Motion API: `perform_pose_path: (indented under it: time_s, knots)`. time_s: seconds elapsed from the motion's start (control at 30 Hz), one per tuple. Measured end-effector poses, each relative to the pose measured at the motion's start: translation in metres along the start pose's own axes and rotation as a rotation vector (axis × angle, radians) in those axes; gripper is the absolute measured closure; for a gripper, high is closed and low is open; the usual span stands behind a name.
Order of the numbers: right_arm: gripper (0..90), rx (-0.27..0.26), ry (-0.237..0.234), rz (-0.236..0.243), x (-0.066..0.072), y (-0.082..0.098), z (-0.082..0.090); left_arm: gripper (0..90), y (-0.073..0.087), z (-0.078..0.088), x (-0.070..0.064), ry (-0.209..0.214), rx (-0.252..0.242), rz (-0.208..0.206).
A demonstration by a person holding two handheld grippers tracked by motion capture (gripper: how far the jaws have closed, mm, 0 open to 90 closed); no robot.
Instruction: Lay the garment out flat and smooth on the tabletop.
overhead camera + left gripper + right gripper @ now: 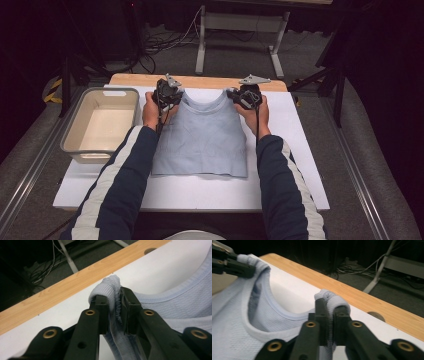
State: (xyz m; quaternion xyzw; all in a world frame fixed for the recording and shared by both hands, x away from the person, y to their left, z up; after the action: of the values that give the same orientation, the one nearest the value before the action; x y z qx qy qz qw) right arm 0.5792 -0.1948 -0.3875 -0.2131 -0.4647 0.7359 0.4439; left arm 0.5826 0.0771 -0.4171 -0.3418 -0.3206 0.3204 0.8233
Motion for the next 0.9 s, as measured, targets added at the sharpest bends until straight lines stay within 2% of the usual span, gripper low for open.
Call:
perform_pose_path:
  time_s: [0.07,0.1,0.2,0.23,0.3,0.43,0.53,0.6,0.63,0.77,0.83,0.9]
  knots:
    - [80.2,0.006,0.009,0.008,-0.001,0.001,-0.002,71.2,0.0,-0.002,0.0,-0.011,0.011,-0.002]
    - [73.3,0.01,0.024,0.011,-0.003,0.002,-0.004,68.2,0.001,-0.005,0.0,-0.016,0.024,-0.001]
    - [68.4,0.02,0.04,0.005,-0.004,0.004,-0.005,55.3,0.002,-0.007,-0.001,-0.028,0.046,0.009]
    - [68.4,0.02,0.04,0.005,-0.004,0.004,-0.005,55.3,0.003,-0.007,-0.001,-0.041,0.052,0.016]
    - [60.5,0.026,0.064,0.011,-0.005,0.004,-0.005,49.6,0.004,-0.006,0.002,-0.053,0.046,0.043]
    - [54.8,0.023,0.093,0.015,-0.005,0.003,-0.003,45.6,0.004,-0.002,0.003,-0.053,0.044,0.053]
    - [51.8,0.025,0.084,-0.004,-0.004,0.003,0.0,44.8,0.004,0.0,0.003,-0.045,0.038,0.051]
    - [51.3,0.036,0.07,-0.021,-0.002,0.005,0.004,44.8,0.004,0.005,-0.001,-0.031,0.018,0.041]
    - [51.4,0.033,0.061,-0.019,-0.001,0.006,0.007,44.7,0.005,0.01,-0.005,-0.02,0.011,0.006]
    - [52.3,0.041,0.033,-0.004,0.005,0.017,0.018,44.2,0.01,0.025,-0.016,0.017,-0.033,-0.007]
    - [52.1,0.052,0.018,0.004,0.008,0.026,0.026,41.7,0.013,0.032,-0.022,0.006,-0.038,-0.043]
    - [52.1,0.058,-0.001,0.008,0.011,0.035,0.033,40.9,0.019,0.041,-0.028,0.036,-0.047,-0.07]
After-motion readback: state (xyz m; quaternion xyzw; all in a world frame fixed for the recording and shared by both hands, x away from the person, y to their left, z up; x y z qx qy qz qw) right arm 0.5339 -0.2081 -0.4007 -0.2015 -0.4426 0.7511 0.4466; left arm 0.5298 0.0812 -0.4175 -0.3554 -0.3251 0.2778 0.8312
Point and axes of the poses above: each handheld gripper's, and its own axes: z roughly backward along the jaws, y roughly out of its underside, x roughly to its left, the point moved 2 cm from there along -z, roughly forward along the jaws, and after that the axes turned 12 degrees about -z, right-handed, at the moved point
